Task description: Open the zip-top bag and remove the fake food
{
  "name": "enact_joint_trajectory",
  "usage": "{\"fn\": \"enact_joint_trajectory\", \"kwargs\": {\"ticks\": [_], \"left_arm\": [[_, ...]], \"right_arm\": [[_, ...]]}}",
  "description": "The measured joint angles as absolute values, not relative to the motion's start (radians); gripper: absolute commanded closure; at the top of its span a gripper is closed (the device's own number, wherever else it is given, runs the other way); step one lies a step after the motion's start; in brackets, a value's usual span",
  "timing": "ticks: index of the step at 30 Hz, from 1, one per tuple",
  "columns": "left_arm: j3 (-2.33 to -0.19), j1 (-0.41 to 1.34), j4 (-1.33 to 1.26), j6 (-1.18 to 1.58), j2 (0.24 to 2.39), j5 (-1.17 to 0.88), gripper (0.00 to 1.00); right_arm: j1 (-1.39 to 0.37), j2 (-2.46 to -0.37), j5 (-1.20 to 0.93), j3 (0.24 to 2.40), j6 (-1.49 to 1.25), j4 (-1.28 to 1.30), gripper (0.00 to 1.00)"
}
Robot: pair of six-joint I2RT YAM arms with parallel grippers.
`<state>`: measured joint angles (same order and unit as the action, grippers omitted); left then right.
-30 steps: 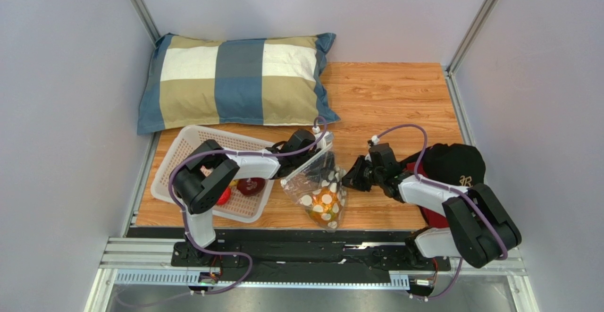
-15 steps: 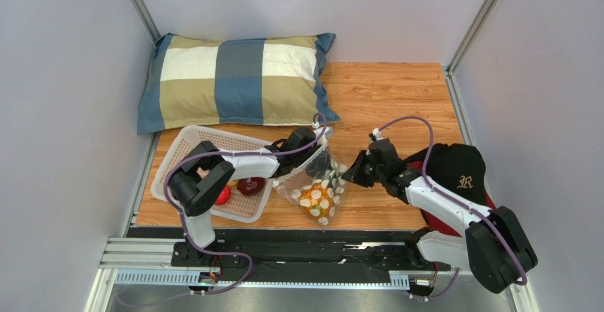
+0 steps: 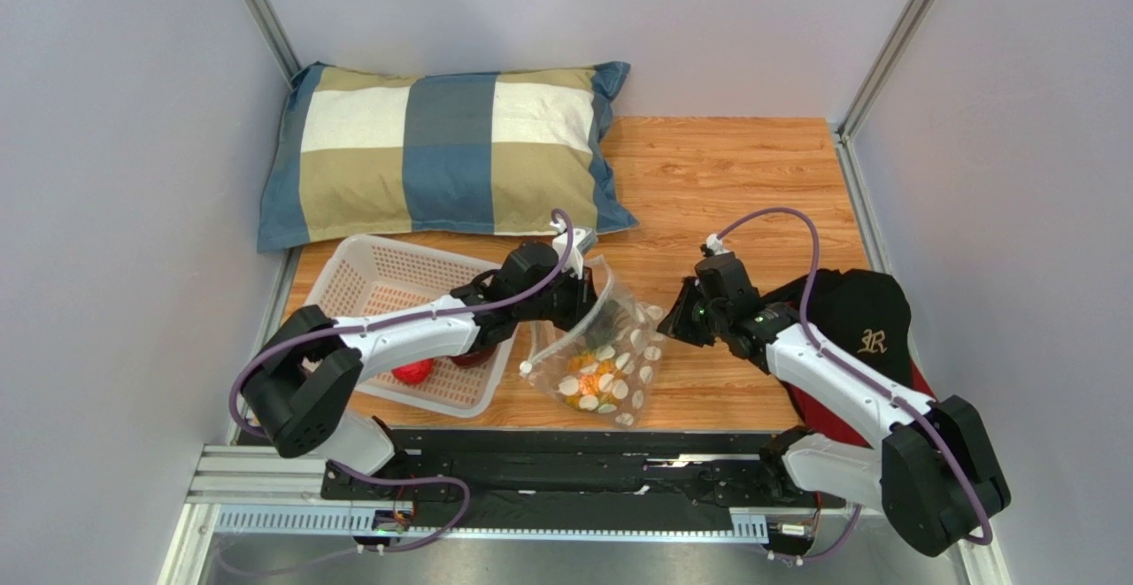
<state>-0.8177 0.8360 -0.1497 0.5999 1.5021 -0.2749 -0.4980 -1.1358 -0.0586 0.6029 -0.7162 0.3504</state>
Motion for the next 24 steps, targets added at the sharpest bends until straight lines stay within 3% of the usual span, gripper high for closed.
{"fn": "enact_joint_trajectory", "kwargs": {"ticks": [15, 24], "left_arm": [[-0.721, 0.837, -0.111, 0.608, 1.249, -0.223, 1.0], [-0.675, 0.839, -0.025, 0.616, 0.975, -0.044, 1.0]], "right_arm": [[-0.402, -1.227, 0.027, 0.603, -0.682, 0.396, 1.0], [-0.373, -1.264, 0.025, 0.603, -0.672, 0.393, 1.0]]}}
